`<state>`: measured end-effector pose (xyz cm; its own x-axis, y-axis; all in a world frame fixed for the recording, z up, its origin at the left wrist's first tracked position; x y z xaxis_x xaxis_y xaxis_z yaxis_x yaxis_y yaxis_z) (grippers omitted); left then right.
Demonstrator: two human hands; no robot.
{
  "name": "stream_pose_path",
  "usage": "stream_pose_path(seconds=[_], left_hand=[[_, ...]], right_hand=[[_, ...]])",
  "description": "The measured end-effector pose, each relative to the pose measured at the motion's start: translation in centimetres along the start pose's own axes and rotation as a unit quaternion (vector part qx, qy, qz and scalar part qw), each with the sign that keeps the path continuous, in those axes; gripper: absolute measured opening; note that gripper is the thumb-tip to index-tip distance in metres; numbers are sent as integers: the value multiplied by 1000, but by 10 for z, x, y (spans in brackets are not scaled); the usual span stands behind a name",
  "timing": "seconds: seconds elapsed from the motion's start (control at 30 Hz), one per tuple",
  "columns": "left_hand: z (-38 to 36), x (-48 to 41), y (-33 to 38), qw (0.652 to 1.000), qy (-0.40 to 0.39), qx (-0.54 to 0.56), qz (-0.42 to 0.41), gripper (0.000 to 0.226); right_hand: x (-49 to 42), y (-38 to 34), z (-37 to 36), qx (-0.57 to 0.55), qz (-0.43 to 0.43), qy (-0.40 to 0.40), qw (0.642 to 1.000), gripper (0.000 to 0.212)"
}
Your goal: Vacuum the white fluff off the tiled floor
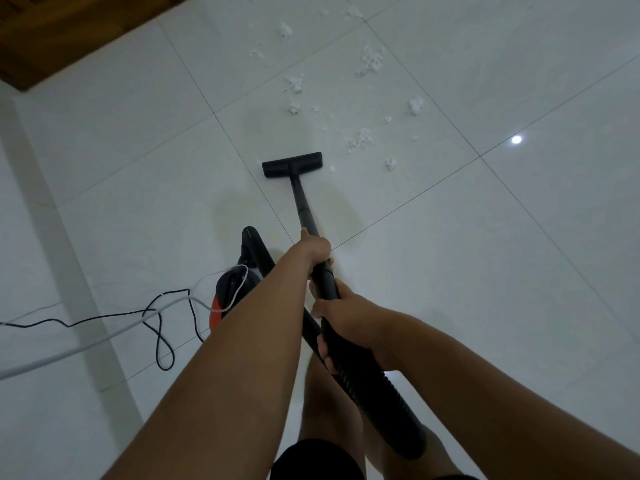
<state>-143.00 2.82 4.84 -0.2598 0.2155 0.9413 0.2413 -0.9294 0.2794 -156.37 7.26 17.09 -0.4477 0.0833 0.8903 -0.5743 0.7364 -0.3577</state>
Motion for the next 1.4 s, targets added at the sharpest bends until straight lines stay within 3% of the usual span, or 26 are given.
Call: stream_pose_path(seconds=[0.17,0.8,1.4], left_hand=[[-10,9,-35,1000,-2,11,-9,76],[-42,42,-159,998,-41,-39,-31,78],[-39,7,-131,999,-18,-25,-39,73]], right_hand=[[3,41,-7,-4,0,6,1000,57],[27,180,-47,-38,1,35,999,50],[-9,157,-37,-21,5,53,998,60]])
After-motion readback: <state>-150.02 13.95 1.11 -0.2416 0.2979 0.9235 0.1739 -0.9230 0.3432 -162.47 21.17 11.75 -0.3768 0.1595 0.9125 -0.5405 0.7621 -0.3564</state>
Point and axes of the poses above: each hand's wrist, its own x-axis away from the middle knuckle, its own z-axis out of the back of the hand, y = z × x, the point moved 1 cm from there along -x, towards the middle knuckle, and after that the axes turned 3 degrees about x, right-handed, at the moved point
